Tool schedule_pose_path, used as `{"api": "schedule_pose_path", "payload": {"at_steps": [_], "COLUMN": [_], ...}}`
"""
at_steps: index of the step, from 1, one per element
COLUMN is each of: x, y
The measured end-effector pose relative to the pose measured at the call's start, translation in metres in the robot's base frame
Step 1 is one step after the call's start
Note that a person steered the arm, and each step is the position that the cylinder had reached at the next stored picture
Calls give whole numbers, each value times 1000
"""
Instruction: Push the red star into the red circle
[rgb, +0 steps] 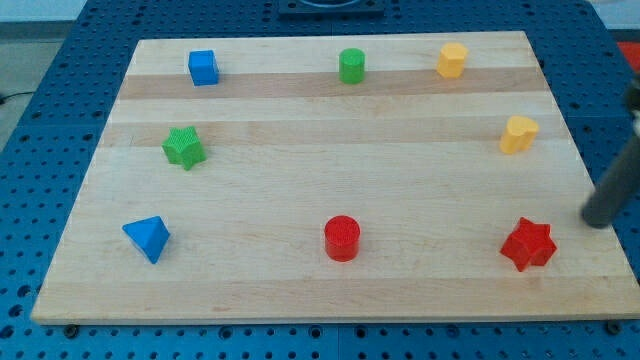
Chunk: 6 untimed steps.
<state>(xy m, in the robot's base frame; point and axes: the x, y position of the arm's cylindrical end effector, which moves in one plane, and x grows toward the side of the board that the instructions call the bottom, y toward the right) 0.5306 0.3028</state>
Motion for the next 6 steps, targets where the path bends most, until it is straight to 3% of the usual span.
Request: {"api": "schedule_pose_path", "payload": {"at_steps": [1,2,6], "x": [30,53,29], "y": [20,-13,-202]}}
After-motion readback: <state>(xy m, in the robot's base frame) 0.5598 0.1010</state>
